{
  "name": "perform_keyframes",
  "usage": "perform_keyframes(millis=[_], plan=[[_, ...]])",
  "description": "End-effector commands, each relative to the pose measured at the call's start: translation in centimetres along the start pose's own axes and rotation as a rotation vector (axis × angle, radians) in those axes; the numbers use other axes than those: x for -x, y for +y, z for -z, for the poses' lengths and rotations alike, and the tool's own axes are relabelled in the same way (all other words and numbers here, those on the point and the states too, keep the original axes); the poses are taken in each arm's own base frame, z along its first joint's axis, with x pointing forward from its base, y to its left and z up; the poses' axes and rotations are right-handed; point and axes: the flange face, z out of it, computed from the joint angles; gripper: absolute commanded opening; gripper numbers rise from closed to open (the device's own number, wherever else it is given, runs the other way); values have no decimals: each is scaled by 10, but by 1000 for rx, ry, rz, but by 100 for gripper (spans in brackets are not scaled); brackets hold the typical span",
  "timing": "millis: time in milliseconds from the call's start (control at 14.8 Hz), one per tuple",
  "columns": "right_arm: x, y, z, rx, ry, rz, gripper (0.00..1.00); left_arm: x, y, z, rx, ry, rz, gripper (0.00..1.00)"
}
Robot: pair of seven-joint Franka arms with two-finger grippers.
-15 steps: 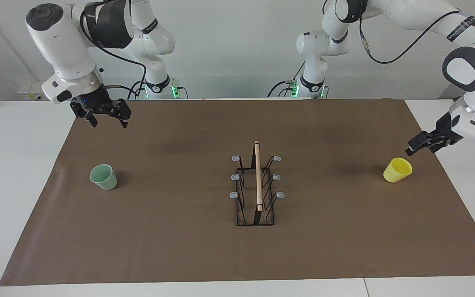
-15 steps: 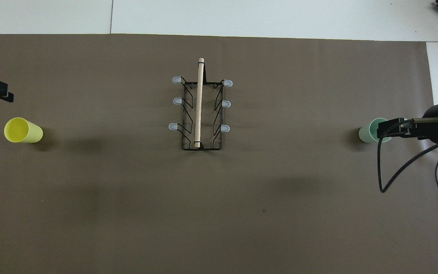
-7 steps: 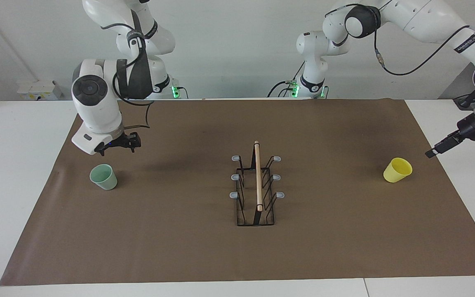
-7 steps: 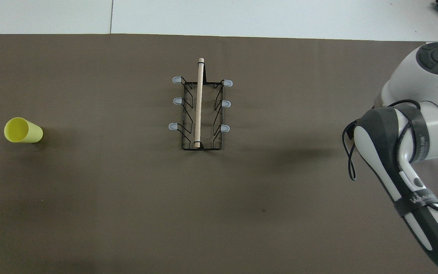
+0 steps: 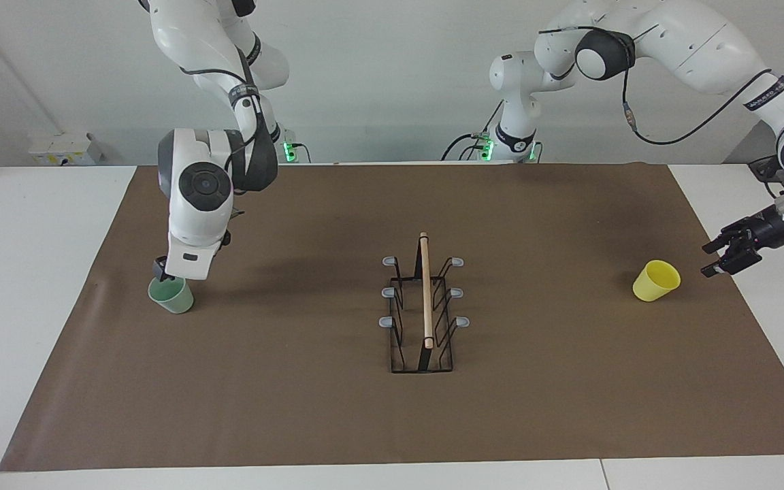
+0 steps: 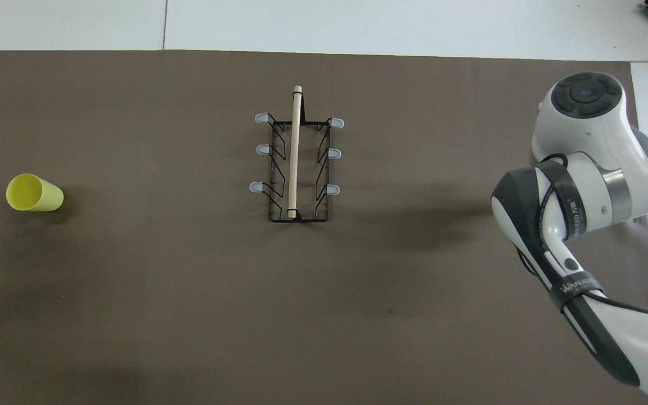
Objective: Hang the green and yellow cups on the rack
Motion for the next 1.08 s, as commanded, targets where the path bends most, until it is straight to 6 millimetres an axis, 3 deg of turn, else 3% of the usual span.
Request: perform_keyframes(millis=[0, 202, 337, 673, 741, 1010], plan=[[-13, -19, -9, 112, -75, 194, 100, 0, -35, -16, 32, -92, 162, 100], [-49, -49, -30, 256, -216, 410, 100, 3, -79, -27, 137, -165, 394, 100], [-71, -56, -52, 321, -320, 561, 100, 2, -85, -39, 169, -167, 581, 100], [-90, -63, -87, 366, -433, 701, 100, 2, -101, -59, 295, -176, 866, 100], [-90, -68, -98, 369, -458, 725, 100, 2, -106, -57, 307, -187, 889, 100], [-84, -67, -111, 396, -504, 757, 100, 3, -140, -83, 451, -213, 1069, 100]])
